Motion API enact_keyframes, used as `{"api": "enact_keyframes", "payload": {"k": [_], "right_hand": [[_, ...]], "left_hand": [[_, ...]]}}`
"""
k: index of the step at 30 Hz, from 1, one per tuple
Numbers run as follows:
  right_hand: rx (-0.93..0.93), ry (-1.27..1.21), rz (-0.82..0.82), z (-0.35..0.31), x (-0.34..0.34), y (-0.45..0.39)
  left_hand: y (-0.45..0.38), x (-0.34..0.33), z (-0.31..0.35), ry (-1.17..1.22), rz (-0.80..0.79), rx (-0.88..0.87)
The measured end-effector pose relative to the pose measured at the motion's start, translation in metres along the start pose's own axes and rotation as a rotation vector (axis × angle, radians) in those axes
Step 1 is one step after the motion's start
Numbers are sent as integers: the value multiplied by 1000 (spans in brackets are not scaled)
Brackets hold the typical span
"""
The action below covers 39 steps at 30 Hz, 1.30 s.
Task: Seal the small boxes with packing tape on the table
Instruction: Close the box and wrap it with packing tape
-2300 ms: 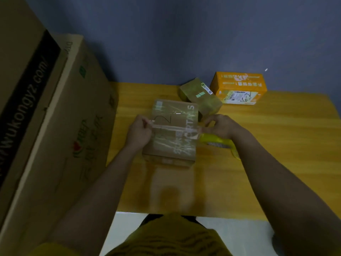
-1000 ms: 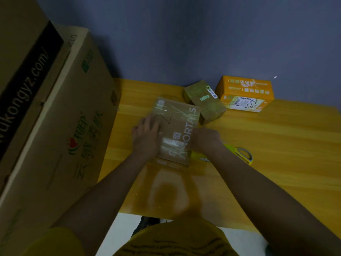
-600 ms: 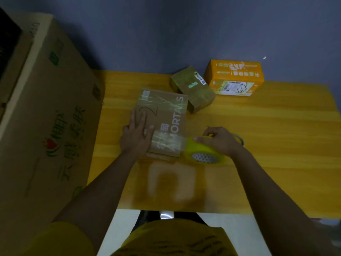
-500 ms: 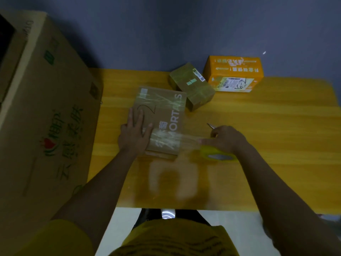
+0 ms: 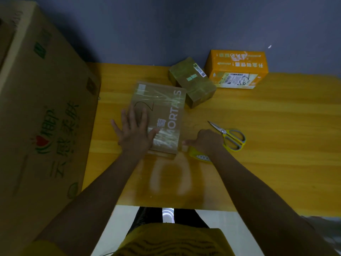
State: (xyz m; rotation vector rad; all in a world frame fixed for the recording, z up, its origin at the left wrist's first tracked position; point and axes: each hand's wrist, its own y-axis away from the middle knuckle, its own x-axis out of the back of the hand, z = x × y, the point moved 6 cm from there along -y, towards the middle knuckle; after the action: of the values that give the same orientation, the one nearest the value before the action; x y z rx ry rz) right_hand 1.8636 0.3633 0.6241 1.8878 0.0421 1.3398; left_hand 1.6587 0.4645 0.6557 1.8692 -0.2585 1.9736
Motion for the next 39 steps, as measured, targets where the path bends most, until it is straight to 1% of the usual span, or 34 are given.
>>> {"api": "enact_keyframes", "payload": {"k": [1,4,5,8,12,16,19,21,24,26,28,29,30,33,34,36,38,39], "right_hand": [[0,-24,7,-1,-2,0],[13,-9,35,-2,-2,2],[21,-5,41,-2,-1,3],[35,8,54,-2,4,5],[45,-16,45,4,6,9],[54,-178,53,27,15,18],[142,-293,90,33,33,31],[207,-356,142,29,53,42],[328,-442,225,7,99,63],[428,-378,218,-20,124,75],[494,-283,196,-51,137,81],[511,-237,192,-67,140,84],[524,-201,196,-81,143,86],[558,-190,219,-115,147,94],[570,-211,224,-122,148,97],[582,-303,203,-125,144,99],[548,-457,131,-114,136,103],[512,-534,74,-106,131,105]], "left_hand": [[7,1,14,-6,9,-11],[16,-23,38,174,-311,114],[18,-27,42,192,-375,142],[15,-25,50,194,-414,177],[11,-5,64,110,-470,225],[8,8,59,139,-457,209],[7,15,48,202,-479,209],[7,21,33,337,-505,216],[10,29,11,695,-527,145],[19,33,0,943,-510,85],[30,34,-12,1076,-472,90],[33,34,-18,1074,-418,72],[36,40,-23,1023,-341,26],[37,56,-34,691,-110,-178],[36,55,-35,613,-85,-223],[37,47,-38,635,-143,-223],[36,42,-41,704,-247,-211],[34,40,-43,700,-308,-212]]}}
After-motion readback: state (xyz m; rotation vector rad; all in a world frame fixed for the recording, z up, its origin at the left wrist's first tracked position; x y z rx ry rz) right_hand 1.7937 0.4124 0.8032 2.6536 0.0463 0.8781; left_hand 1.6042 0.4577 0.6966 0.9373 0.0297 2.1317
